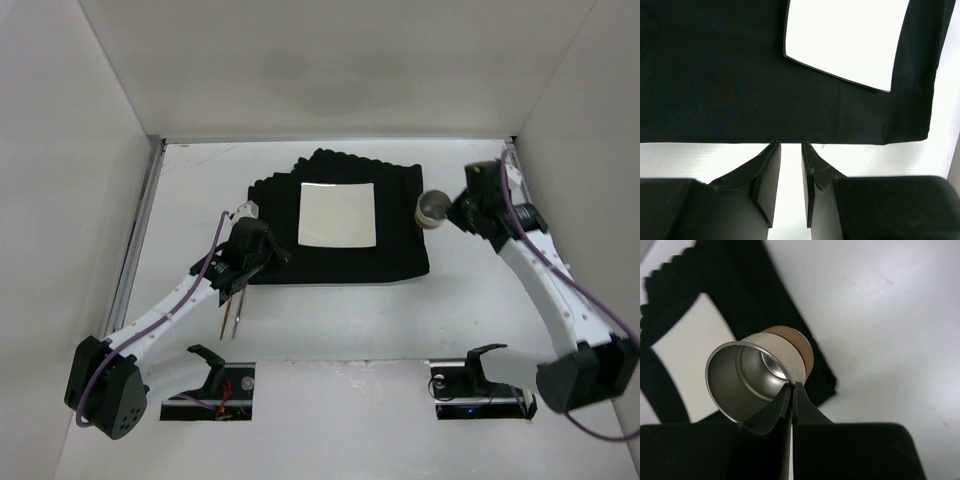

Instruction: Set the dinner table for one person

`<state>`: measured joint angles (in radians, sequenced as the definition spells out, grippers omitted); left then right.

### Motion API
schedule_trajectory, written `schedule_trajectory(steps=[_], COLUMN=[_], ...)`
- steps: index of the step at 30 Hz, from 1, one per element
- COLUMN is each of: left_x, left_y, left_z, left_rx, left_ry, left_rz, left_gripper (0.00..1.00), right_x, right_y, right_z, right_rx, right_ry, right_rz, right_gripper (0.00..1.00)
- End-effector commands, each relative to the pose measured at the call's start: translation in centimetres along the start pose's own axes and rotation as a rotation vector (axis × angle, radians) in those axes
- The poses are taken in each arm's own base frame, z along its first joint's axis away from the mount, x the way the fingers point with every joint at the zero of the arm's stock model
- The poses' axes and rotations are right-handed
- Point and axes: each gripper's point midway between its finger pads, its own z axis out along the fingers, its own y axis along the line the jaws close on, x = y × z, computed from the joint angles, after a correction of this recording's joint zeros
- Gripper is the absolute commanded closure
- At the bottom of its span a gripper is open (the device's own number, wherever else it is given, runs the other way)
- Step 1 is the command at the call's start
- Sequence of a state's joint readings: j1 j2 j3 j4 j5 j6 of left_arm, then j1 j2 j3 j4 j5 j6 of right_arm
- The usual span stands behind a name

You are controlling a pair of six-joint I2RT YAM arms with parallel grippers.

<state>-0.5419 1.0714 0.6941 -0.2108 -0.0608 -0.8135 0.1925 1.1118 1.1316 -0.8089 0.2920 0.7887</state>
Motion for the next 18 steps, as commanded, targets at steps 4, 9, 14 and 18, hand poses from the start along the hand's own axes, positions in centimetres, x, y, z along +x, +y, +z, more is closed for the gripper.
schedule_trajectory(steps=[4,9,14,18], left_x=[-0.7,-1.0,-1.1,-1.2], left_y=[-0.3,0.9,2.3,3.4], left_z=[-0.6,-1.3,-1.6,-2.0], left_rx=[0.024,-0.001,-0.032,-0.061], left_ry=[-0.016,-0.031,-0.041,-0.047], left_rz=[-0.014,-0.031,-0.055,-0.068], left_gripper=[0.78,0.78,0.78,0.78], right_x=[-2.8,-2.6,-2.5,-2.1], right_y=[12.2,15.6,17.0,16.5], right_z=[5.0,10.2,14.0,16.4], right_rx=[-0.207,-0.199,-0.188,-0.140], right_ry=[-0.041,-0.007,0.030,0.047], right_rz=[-0.024,-0.053,-0.065,-0.073], right_gripper=[0.98,0.98,0.98,0.98])
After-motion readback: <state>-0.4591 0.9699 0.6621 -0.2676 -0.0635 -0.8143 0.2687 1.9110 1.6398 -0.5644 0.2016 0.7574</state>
